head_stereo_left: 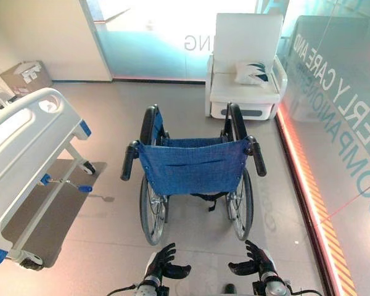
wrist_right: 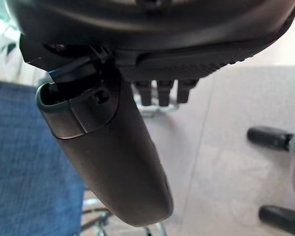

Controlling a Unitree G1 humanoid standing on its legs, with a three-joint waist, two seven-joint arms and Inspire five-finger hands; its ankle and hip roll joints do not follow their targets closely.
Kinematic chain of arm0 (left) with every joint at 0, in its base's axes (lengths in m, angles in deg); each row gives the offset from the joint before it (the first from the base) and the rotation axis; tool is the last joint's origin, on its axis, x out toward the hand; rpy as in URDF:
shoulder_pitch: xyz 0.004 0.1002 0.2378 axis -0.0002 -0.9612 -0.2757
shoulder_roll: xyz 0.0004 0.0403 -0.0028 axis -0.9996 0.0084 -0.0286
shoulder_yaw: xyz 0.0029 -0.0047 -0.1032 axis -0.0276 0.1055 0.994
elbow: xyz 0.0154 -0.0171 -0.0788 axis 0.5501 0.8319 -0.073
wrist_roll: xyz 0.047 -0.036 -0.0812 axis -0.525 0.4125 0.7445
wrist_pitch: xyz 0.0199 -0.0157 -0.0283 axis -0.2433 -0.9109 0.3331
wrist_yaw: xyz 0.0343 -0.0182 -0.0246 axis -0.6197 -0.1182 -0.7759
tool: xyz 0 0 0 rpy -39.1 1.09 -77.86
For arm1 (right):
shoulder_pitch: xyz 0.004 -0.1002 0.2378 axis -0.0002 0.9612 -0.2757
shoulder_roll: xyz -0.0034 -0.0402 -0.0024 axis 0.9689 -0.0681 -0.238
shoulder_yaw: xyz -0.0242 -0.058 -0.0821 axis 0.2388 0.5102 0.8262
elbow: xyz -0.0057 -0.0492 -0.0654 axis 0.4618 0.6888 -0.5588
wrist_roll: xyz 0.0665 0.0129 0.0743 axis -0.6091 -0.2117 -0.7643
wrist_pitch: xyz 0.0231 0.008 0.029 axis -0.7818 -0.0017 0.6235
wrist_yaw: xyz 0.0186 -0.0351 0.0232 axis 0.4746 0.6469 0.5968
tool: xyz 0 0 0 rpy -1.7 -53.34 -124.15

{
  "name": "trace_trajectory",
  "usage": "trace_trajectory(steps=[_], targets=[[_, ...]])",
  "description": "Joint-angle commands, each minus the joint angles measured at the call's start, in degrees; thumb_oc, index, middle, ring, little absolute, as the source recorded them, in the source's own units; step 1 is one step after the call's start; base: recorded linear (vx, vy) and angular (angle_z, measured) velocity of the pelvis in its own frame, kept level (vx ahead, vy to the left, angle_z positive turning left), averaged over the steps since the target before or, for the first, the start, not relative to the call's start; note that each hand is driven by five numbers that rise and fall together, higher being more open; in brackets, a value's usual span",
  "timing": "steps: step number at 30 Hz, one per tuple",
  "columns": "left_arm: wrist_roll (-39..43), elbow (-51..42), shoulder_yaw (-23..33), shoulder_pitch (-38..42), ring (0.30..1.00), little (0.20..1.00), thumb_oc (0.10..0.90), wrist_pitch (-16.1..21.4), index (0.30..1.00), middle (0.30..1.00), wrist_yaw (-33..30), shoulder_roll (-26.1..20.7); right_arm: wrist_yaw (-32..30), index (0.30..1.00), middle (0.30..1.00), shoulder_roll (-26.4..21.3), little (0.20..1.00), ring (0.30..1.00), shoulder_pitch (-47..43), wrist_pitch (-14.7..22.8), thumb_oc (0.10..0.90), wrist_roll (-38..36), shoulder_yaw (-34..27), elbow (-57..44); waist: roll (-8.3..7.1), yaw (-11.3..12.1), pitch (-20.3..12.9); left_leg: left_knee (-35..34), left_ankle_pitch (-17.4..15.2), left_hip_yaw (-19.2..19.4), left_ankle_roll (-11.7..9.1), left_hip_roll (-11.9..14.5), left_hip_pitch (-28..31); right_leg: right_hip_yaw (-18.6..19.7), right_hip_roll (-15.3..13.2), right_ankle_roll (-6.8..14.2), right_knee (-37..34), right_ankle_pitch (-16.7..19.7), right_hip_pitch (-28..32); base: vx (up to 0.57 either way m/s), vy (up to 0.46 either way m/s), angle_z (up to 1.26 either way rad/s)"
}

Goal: Push the wheelchair next to the bed

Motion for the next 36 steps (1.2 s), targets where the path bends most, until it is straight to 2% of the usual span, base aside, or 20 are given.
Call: trace_trajectory(steps=[1,4,7,9,18,21,23,25,26,29,33,36], targets=[[-5.5,-1.4,-0.7,3.7,0.9,0.9,0.8,2.3,0.9,0.9,-3.4,0.0,1.8,0.9,0.9,-1.2,0.9,0.9,-3.7,5.2,0.8,0.0,3.4,-3.0,-0.89,0.4,0.7,0.3,-0.2,-3.3,-1.3,-0.8,-1.4,-0.5,-0.5,0.0,0.6,-1.5,4.6,0.0,0.0,0.0],[-0.8,-0.6,-0.3,3.8,0.9,0.9,0.8,2.1,0.9,0.9,-0.8,0.3,0.9,0.9,0.9,-1.0,0.9,0.9,-3.9,5.7,0.8,-0.8,3.0,-2.3,-0.96,0.4,0.4,0.3,-0.3,-3.2,-1.3,-0.8,-1.2,-0.5,-0.5,0.0,0.5,-1.6,4.8,0.01,-0.001,0.01],[-1.6,0.2,0.0,3.6,0.9,0.9,0.8,2.2,0.9,0.9,-0.8,0.7,0.8,0.9,0.9,-0.4,0.9,0.9,-3.8,5.5,0.8,-2.7,2.4,-1.6,-1.05,0.4,0.2,0.3,-0.4,-2.9,-1.3,-0.8,-1.1,-0.5,-0.5,0.0,0.5,-1.6,4.9,0.0,0.0,0.0],[-2.4,1.2,-0.3,3.7,0.9,0.9,0.8,1.8,0.9,0.9,-1.1,1.1,1.0,0.9,0.9,0.6,0.9,0.9,-3.6,5.7,0.8,-9.1,1.1,-0.3,-1.1,0.3,0.0,0.3,-0.4,-2.9,-1.2,-0.8,-1.0,-0.4,-0.6,0.0,0.5,-1.5,5.0,0.0,0.0,0.0],[-3.1,2.7,-0.7,4.6,0.9,0.9,0.8,0.8,0.9,0.9,-1.2,1.6,6.6,0.9,0.9,2.6,0.9,0.9,-3.5,4.4,0.8,-16.2,-1.4,1.1,-0.72,-0.3,-0.3,0.3,-0.3,-2.2,-1.2,-0.9,-1.0,0.2,-0.6,0.1,0.4,-1.2,4.7,0.0,0.014,-0.01],[-1.6,2.7,-0.2,5.1,0.9,0.9,0.8,1.8,0.9,0.9,-1.7,1.5,5.5,0.9,0.9,2.5,0.9,0.9,-4.4,5.0,0.8,-20.1,-2.6,0.8,-0.67,-0.2,-0.3,0.3,-0.2,-2.3,-1.2,-0.9,-0.8,0.4,-0.6,0.1,0.4,-1.2,4.9,0.0,0.0,0.0],[3.5,0.6,2.3,5.6,0.9,0.9,0.8,2.8,0.9,0.9,-4.8,0.6,6.7,0.9,0.9,1.8,0.9,0.9,-4.7,4.2,0.8,-22.6,-3.8,-2.3,-0.62,-0.2,-0.2,0.3,-0.2,-2.4,-1.3,-1.0,-0.6,0.4,-0.7,0.0,0.4,-1.2,5.1,0.0,0.0,0.0],[6.6,-1.8,5.1,6.0,0.9,0.9,0.8,2.1,0.9,0.9,-5.5,-0.4,5.7,0.9,0.9,0.6,0.9,0.9,-4.7,2.8,0.8,-22.2,-4.9,-6.4,-0.72,-0.1,-0.3,0.3,-0.2,-2.4,-1.3,-1.0,-0.6,0.3,-0.7,0.0,0.4,-1.2,5.2,0.0,0.0,0.0],[8.6,-4.3,7.6,6.4,0.9,0.9,0.8,3.4,0.9,0.9,-7.1,-1.2,4.6,0.9,0.9,-0.2,0.9,0.9,-4.7,1.8,0.8,-22.2,-5.8,-9.6,-0.88,0.1,-0.3,0.3,-0.1,-2.5,-1.3,-1.0,-0.6,0.3,-0.7,-0.1,0.4,-1.1,5.2,0.0,0.0,0.0],[9.8,-11.0,11.7,6.8,0.9,0.9,0.8,4.6,0.9,0.9,-9.6,-3.3,3.2,0.9,0.9,-2.8,0.9,0.9,-5.2,3.0,0.8,-22.0,-9.0,-14.8,-1.26,0.5,-0.3,0.3,-0.1,-2.6,-1.4,-0.8,-0.8,0.1,-0.7,-0.1,0.4,-1.0,5.2,-0.01,-0.044,0.02],[13.4,-18.8,19.2,7.7,0.9,0.9,0.8,5.8,0.9,0.9,-15.2,-6.8,1.1,0.9,0.9,-8.6,0.9,0.9,-6.8,6.1,0.8,-24.3,-17.3,-22.0,-1.7,0.8,-0.6,0.3,-0.2,-2.9,-1.7,-0.6,-0.6,-0.1,-0.6,-0.3,0.4,-1.0,5.4,0.0,-0.026,0.03],[13.6,-20.4,22.0,9.2,0.9,0.9,0.8,6.3,0.9,0.9,-17.5,-8.2,-0.8,0.9,0.9,-11.5,0.9,0.9,-9.0,6.7,0.8,-24.4,-20.4,-24.1,-1.89,0.9,-0.9,0.3,-0.4,-3.0,-1.8,-0.6,-0.4,-0.1,-0.6,-0.2,0.4,-1.1,5.6,0.01,-0.006,0.01]])
